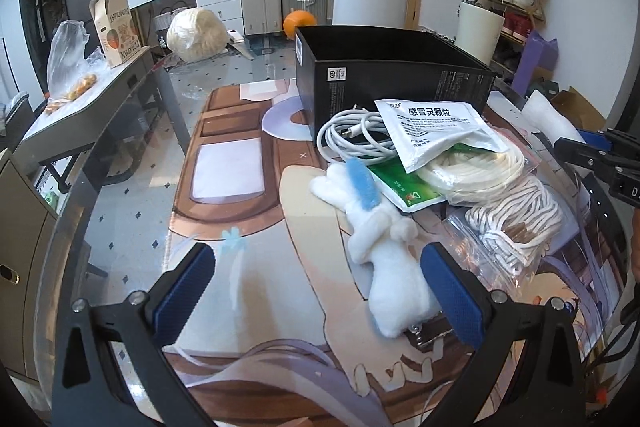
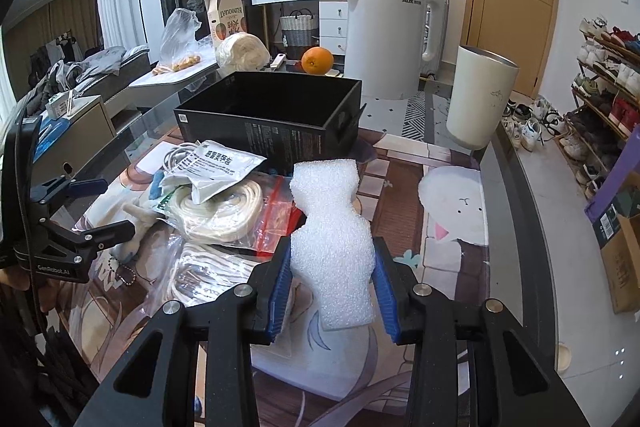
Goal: Organize soft objects
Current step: 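Grasp the white plush bunny with the left gripper while the right holds the foam, then lift the bunny and foam block and carry both over the black box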
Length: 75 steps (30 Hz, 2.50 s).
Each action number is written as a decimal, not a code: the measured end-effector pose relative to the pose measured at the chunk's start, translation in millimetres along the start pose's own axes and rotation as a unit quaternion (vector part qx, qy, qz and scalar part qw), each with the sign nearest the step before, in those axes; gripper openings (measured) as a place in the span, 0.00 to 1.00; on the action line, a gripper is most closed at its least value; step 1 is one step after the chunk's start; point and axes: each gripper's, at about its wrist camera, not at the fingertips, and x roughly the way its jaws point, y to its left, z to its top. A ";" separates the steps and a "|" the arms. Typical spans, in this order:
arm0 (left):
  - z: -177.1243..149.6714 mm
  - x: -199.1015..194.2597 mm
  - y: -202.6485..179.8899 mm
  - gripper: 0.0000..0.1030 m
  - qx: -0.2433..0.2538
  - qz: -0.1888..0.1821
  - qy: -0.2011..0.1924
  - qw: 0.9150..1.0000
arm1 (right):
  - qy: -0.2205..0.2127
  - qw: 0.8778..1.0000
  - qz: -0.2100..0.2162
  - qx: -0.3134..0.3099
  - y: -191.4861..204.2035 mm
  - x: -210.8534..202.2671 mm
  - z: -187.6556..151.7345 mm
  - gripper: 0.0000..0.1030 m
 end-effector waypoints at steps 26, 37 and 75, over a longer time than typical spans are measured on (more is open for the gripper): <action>-6.0 4.0 -15.0 0.31 0.036 -0.040 0.013 0.998 | -0.002 1.000 0.002 -0.009 8.3 -5.3 -0.1 0.37; -13.0 -17.6 -5.9 0.29 0.024 -0.055 -0.029 0.998 | -0.010 1.000 0.006 -0.018 20.3 -9.8 2.8 0.37; 85.8 -47.1 0.0 0.30 0.025 -0.065 -0.184 0.980 | -0.074 0.996 0.035 -0.022 24.8 -19.2 77.7 0.37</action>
